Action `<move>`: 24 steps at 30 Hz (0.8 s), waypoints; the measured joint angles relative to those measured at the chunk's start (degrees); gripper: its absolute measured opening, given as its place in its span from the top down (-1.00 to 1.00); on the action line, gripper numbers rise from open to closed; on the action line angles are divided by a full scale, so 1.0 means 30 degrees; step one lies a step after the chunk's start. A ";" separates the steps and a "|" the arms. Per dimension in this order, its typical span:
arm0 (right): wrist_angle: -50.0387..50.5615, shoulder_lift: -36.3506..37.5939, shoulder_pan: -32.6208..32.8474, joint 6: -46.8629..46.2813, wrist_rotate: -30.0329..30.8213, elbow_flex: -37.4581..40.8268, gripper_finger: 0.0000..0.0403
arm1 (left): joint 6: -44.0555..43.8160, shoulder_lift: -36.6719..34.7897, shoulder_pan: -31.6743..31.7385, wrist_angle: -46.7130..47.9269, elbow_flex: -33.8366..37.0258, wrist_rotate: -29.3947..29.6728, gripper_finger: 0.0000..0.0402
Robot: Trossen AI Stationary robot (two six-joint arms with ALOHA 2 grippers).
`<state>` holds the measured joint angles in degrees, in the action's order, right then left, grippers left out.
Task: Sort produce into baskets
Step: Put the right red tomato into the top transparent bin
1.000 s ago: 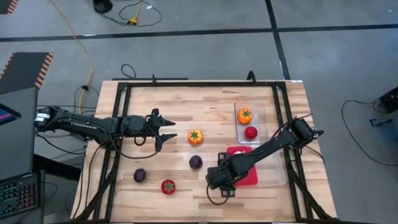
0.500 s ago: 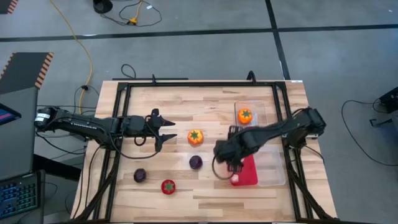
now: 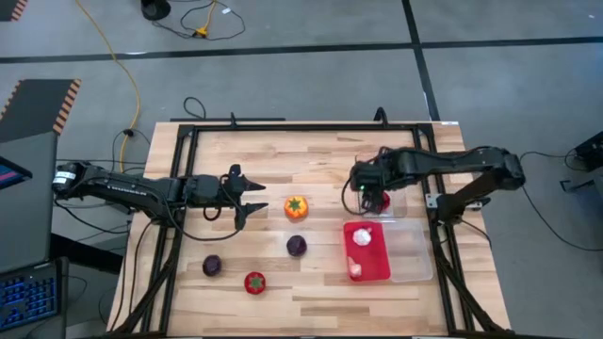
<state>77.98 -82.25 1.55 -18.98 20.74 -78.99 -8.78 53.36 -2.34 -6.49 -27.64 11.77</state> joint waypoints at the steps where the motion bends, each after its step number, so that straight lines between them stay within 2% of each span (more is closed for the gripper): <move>1: -0.0312 0.0317 -0.0338 0.0007 -0.0115 0.0499 -0.60 | 0.0000 0.0000 -0.0001 0.0003 0.0000 0.0000 -0.20; 10: -0.0722 0.1572 -0.2354 0.0487 -0.0432 0.2950 -0.74 | -0.0554 0.0000 -0.0005 0.0025 0.0000 -0.0007 -0.20; 24: -0.0544 -0.0539 -0.2827 0.0480 -0.0451 0.3200 -0.78 | -0.0823 0.0000 0.0000 0.0036 0.0000 -0.0007 -0.20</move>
<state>76.35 -83.87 -6.93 -17.54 19.39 -69.38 -11.25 53.36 -2.34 -6.38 -27.64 11.75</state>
